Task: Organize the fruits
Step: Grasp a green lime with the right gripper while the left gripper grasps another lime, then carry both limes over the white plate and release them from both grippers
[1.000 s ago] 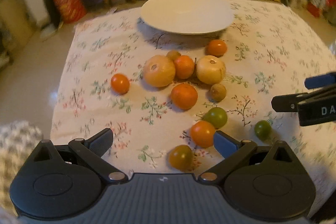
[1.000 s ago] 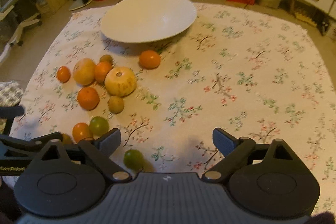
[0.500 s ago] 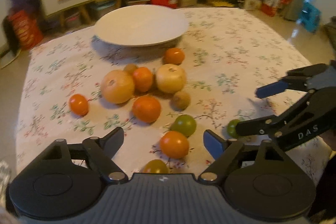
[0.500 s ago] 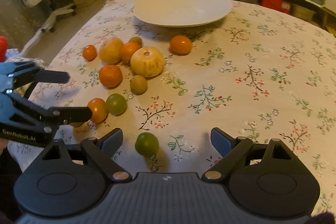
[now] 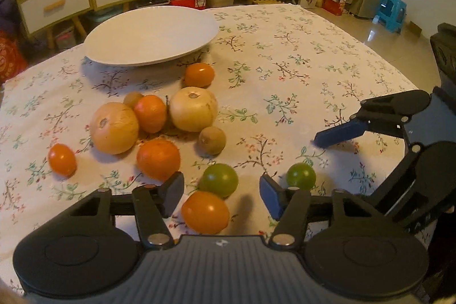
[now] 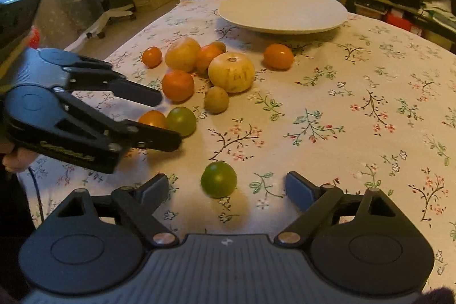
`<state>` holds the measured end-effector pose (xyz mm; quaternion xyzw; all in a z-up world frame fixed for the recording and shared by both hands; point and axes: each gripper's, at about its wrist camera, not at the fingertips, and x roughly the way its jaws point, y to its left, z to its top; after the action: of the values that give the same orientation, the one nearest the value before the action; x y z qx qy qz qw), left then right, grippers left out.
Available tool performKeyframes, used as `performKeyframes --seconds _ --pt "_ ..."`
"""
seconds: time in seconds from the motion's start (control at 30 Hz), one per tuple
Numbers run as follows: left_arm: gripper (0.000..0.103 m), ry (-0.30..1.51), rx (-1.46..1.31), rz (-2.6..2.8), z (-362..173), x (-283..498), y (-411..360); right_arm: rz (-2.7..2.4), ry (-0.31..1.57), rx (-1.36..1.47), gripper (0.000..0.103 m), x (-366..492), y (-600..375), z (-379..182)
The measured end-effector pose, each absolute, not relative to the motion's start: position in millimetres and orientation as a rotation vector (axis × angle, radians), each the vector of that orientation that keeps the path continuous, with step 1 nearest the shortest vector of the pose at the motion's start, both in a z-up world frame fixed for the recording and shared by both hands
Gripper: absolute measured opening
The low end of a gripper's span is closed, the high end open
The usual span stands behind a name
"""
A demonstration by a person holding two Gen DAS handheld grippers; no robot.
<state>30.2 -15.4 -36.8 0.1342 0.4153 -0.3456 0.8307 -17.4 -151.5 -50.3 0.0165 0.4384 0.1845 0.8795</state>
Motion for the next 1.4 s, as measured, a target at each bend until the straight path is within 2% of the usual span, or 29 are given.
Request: performKeyframes --seconds 0.13,0.37,0.53,0.63,1.1,1.4 --pt "0.032 0.889 0.281 -0.736 -38 33 -17 0.433 0.935 0.030 0.063 -15 -151 -51" --pt "0.022 0.899 0.287 -0.720 -39 35 -16 0.446 0.938 0.010 0.049 -14 -146 -54" --pt "0.009 0.910 0.285 -0.717 -39 36 -17 0.438 0.941 0.012 0.035 -12 -145 -54" --pt "0.009 0.920 0.279 -0.711 -40 37 -17 0.430 0.941 0.013 0.026 -12 -146 -53" --pt "0.007 0.957 0.190 -0.687 -30 43 -13 0.371 0.922 0.044 0.025 -2 -153 -43" --pt "0.007 0.912 0.161 -0.665 -7 47 -18 0.316 0.851 0.088 0.025 15 -162 -16"
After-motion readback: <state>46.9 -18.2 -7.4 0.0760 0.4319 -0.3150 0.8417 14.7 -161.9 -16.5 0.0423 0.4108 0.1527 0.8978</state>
